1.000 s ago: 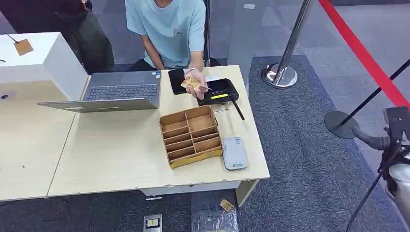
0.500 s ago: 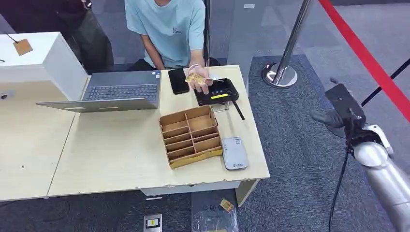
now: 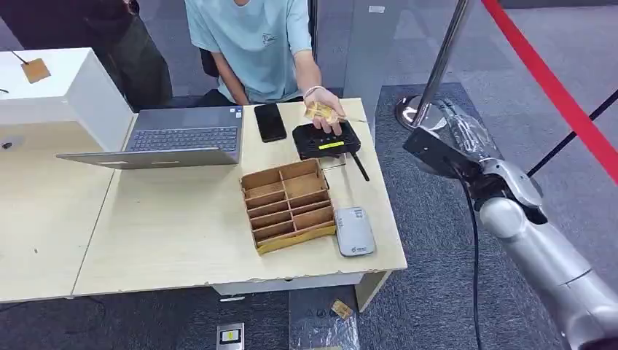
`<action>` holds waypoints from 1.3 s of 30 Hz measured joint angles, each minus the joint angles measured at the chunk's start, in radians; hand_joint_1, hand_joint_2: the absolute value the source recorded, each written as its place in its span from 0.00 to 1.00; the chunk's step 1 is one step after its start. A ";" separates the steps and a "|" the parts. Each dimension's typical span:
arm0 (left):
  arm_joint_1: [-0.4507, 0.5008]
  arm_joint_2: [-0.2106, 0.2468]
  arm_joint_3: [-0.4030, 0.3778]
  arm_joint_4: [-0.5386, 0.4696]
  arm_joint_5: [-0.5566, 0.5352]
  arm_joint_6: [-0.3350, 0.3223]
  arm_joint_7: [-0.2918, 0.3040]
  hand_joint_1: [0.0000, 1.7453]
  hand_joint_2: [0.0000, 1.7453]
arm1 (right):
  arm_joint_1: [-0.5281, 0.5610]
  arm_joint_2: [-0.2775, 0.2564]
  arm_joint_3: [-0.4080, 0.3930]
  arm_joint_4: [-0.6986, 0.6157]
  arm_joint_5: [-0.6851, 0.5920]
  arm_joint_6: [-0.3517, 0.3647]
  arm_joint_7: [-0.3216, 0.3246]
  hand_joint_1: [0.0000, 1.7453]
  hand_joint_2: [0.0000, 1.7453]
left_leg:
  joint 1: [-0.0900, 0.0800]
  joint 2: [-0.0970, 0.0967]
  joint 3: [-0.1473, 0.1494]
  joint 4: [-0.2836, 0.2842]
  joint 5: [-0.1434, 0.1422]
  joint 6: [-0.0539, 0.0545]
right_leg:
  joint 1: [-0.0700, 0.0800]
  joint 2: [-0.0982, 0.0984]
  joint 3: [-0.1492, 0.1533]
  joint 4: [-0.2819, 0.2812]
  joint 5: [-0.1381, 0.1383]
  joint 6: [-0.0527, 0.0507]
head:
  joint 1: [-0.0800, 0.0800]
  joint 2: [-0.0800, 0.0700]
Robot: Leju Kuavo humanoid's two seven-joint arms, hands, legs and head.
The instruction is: Pass the card to the sensor for recognition and then transmit it.
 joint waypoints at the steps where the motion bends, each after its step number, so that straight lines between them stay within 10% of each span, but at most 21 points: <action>1: 0.000 0.000 -0.004 0.000 -0.002 -0.002 -0.003 0.00 0.00 | -0.015 0.007 0.014 0.001 0.033 0.011 0.003 0.00 1.00 | 0.000 0.000 0.000 0.000 0.000 0.000 | 0.000 0.000 0.000 0.000 0.000 0.000 | 0.000 0.000; 2: -0.001 0.000 -0.008 0.000 -0.005 -0.004 -0.005 0.00 0.00 | -0.031 0.013 0.029 0.003 0.061 0.020 0.008 0.00 1.00 | 0.000 0.001 0.000 0.000 0.000 0.000 | 0.000 0.000 0.000 0.000 0.000 0.000 | 0.000 0.000; 3: -0.002 0.000 -0.014 0.000 -0.009 -0.008 -0.007 0.00 0.00 | -0.045 0.020 0.043 0.006 0.089 0.029 0.011 0.00 0.00 | 0.000 0.001 0.000 0.000 0.000 0.000 | 0.000 0.000 0.000 0.000 0.000 0.000 | -0.001 0.000; 4: -0.003 0.000 -0.019 0.000 -0.011 -0.009 -0.009 0.00 0.00 | -0.059 0.027 0.059 0.009 0.115 0.038 0.013 0.00 0.00 | 0.000 0.000 0.000 0.000 0.000 0.000 | 0.000 0.000 0.000 0.000 0.000 0.000 | 0.000 0.000; 5: -0.003 0.000 -0.024 0.000 -0.014 -0.010 -0.010 0.00 0.00 | -0.077 0.035 0.076 0.015 0.140 0.047 0.014 0.00 1.00 | 0.000 0.000 0.000 0.000 0.000 0.000 | 0.000 0.000 0.000 0.000 0.000 0.000 | 0.000 0.000; 23: -0.010 0.002 -0.082 0.002 -0.050 -0.024 -0.031 0.00 0.00 | -0.265 0.234 0.282 0.172 0.434 0.103 -0.015 0.02 1.00 | 0.001 0.001 0.000 0.000 0.000 0.000 | 0.001 0.000 -0.001 0.000 0.000 0.000 | 0.000 0.000; 24: -0.010 0.002 -0.083 0.002 -0.050 -0.025 -0.031 0.00 0.00 | -0.266 0.240 0.289 0.177 0.439 0.100 -0.020 0.20 1.00 | 0.002 -0.001 0.000 0.000 0.000 0.000 | 0.001 -0.001 -0.001 0.000 0.000 0.000 | -0.001 0.000; 25: -0.009 0.002 -0.085 0.002 -0.050 -0.026 -0.031 0.00 0.00 | -0.265 0.244 0.294 0.180 0.439 0.098 -0.021 0.89 1.00 | 0.002 -0.001 -0.001 0.000 0.000 0.000 | 0.001 -0.003 -0.001 0.000 0.000 0.000 | 0.000 0.000; 39: -0.007 0.006 -0.109 0.006 -0.053 -0.026 -0.040 0.00 0.00 | -0.272 0.306 0.359 0.262 0.436 0.008 -0.072 1.00 1.00 | 0.001 0.000 0.000 0.000 0.000 0.000 | 0.001 -0.001 -0.001 0.000 0.000 0.000 | 0.000 0.000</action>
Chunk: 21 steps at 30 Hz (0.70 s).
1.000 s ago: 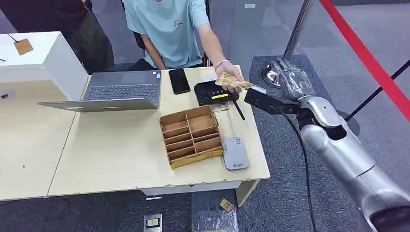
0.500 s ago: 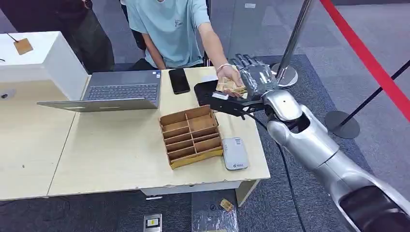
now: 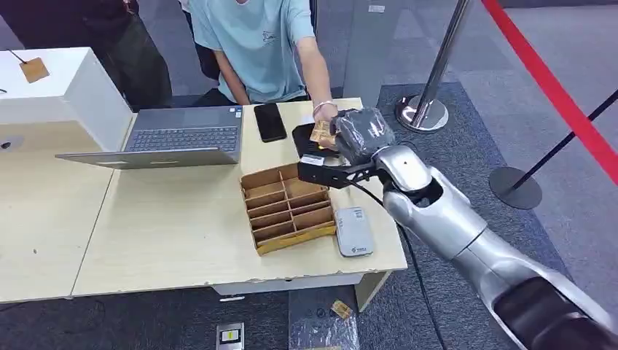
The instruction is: Pass the card to the sensor for recognition and then transmit it.
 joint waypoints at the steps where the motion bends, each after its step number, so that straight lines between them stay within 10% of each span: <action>1: 0.000 0.000 -0.003 0.001 0.000 0.000 -0.001 0.00 0.00 | 0.000 0.001 0.002 0.002 0.000 -0.006 0.000 1.00 1.00 | 0.000 0.000 0.000 0.000 0.000 0.000 | 0.000 0.000 0.000 0.000 0.000 0.000 | 0.000 0.000; 21: 0.002 0.002 -0.013 0.003 0.022 0.016 -0.002 0.00 0.00 | 0.078 -0.008 -0.021 -0.030 -0.072 -0.050 0.032 1.00 1.00 | 0.000 0.000 0.001 0.000 0.000 0.000 | 0.000 0.000 0.000 0.000 0.000 0.000 | 0.000 0.000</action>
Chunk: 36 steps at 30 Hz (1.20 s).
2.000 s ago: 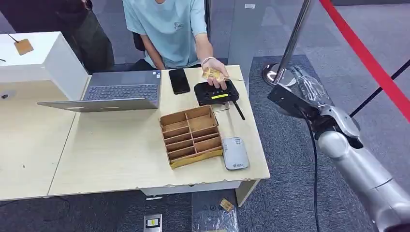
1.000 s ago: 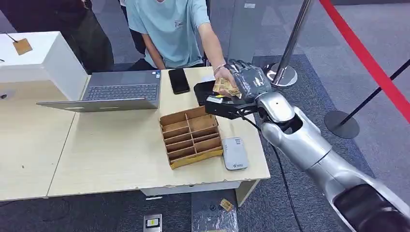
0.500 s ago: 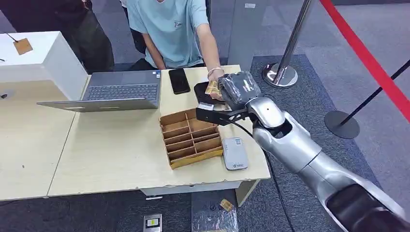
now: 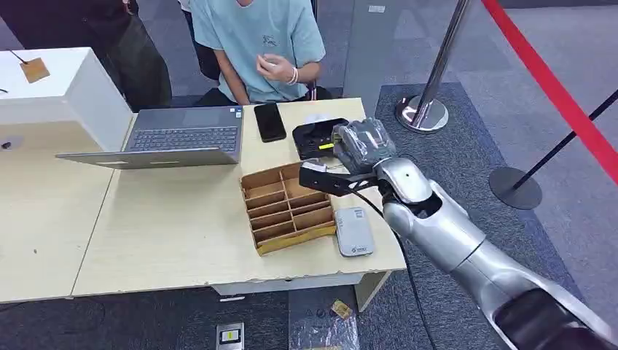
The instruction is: Pass the card to the sensor for recognition and then transmit it.
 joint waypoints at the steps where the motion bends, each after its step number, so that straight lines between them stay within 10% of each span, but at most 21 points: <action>1: 0.000 0.000 0.000 0.000 0.003 0.002 0.000 0.00 0.00 | 0.012 -0.002 -0.006 0.000 -0.013 0.000 0.000 1.00 1.00 | 0.000 0.000 0.000 0.000 0.000 0.000 | 0.000 0.000 0.000 0.000 0.000 0.000 | 0.000 0.000; 14: 0.001 0.000 0.000 0.000 0.026 0.009 0.001 0.00 0.00 | 0.202 -0.021 -0.076 -0.004 -0.278 -0.058 -0.026 1.00 1.00 | 0.000 0.000 0.000 0.000 0.000 0.000 | 0.000 0.000 0.000 0.000 0.000 0.000 | 0.000 0.000; 36: 0.000 -0.007 0.000 0.000 0.025 0.013 -0.008 0.00 0.00 | 0.317 -0.025 -0.112 0.068 -0.333 -0.084 -0.067 1.00 1.00 | 0.000 0.000 0.000 0.000 0.000 0.000 | 0.000 0.000 0.000 0.000 0.000 0.000 | 0.000 0.000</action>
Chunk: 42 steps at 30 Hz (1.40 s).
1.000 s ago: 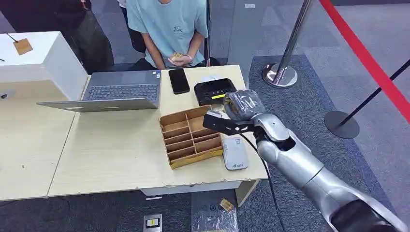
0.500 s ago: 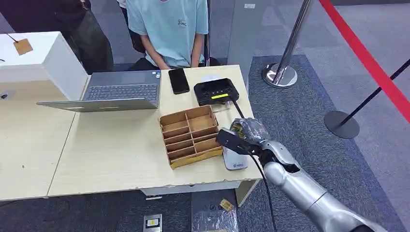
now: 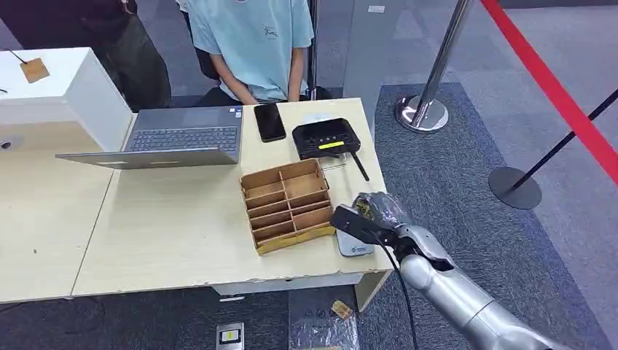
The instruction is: Pass the card to the sensor for recognition and then transmit it.
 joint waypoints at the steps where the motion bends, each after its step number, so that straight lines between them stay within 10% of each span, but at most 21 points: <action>1: 0.000 0.000 0.000 0.000 0.000 0.000 -0.002 0.00 0.00 | 0.001 0.001 0.000 0.006 -0.003 0.000 -0.007 1.00 1.00 | 0.000 0.000 0.000 0.000 0.000 0.000 | 0.000 0.000 0.000 0.000 0.000 0.000 | 0.000 0.000; 27: 0.000 -0.007 0.000 0.000 0.001 0.001 -0.050 0.00 0.00 | 0.007 0.050 -0.002 0.151 -0.072 -0.035 -0.084 1.00 1.00 | 0.000 0.001 0.002 0.000 0.000 0.000 | 0.000 0.000 0.002 0.000 0.000 0.000 | 0.000 0.000; 42: 0.000 -0.006 -0.001 0.000 -0.010 0.000 -0.066 0.00 0.00 | -0.076 0.015 -0.039 0.044 -0.008 -0.042 0.003 1.00 1.00 | 0.000 0.001 0.001 0.000 0.000 0.000 | 0.000 0.001 0.001 0.000 0.001 0.000 | 0.000 0.000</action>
